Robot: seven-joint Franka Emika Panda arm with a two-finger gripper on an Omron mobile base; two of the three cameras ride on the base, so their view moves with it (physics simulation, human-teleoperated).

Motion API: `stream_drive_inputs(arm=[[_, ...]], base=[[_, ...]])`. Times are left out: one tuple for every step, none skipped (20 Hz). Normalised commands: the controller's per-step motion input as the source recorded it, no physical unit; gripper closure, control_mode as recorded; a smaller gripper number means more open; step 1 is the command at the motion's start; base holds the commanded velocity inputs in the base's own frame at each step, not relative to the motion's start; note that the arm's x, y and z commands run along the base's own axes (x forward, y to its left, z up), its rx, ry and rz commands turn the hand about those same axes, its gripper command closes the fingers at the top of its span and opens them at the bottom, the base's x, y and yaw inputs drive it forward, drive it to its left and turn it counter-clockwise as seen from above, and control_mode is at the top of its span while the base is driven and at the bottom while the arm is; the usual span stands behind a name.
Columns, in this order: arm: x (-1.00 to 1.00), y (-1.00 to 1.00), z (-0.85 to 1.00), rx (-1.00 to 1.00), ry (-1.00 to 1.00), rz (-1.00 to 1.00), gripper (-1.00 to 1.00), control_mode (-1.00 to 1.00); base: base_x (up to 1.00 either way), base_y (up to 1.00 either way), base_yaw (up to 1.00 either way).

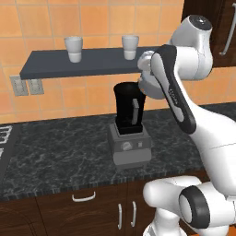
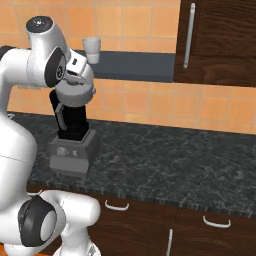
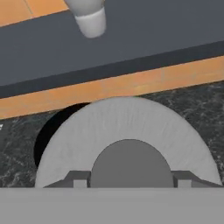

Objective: Close the lid blender by securely placing the lid on top.

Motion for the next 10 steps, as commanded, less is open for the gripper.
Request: stream_drive_inputs(arm=[[-0.15,0.52,0.00,-0.09,0.00,0.17,1.00,-1.00],[0.00,0.49,-0.03,-0.07,0.00,0.16,1.00,-1.00],[-0.02,0.56,-0.16,-0.09,0.00,0.15,1.00,-1.00],[0.00,0.50,-0.17,-0.12,0.00,0.19,1.00,-1.00],[-0.06,0.45,0.00,-0.11,-0.05,0.17,1.00,-1.00],[-0.09,0.46,0.00,-0.11,-0.12,0.13,1.00,-1.00],[0.00,0.59,0.04,-0.12,-0.12,0.11,1.00,-1.00],[0.00,0.65,0.06,-0.10,-0.12,0.10,1.00,-1.00],[0.01,0.66,0.00,-0.12,-0.05,0.08,1.00,-1.00],[0.16,0.56,0.00,-0.11,-0.01,0.07,1.00,-1.00]], base=[[0.00,0.00,0.00],[0.00,0.00,0.00],[0.00,0.00,0.00],[0.00,0.00,0.00],[0.00,0.00,0.00],[0.00,0.00,0.00],[0.00,0.00,0.00],[0.00,0.00,0.00],[0.00,0.00,0.00],[0.00,0.00,0.00]])
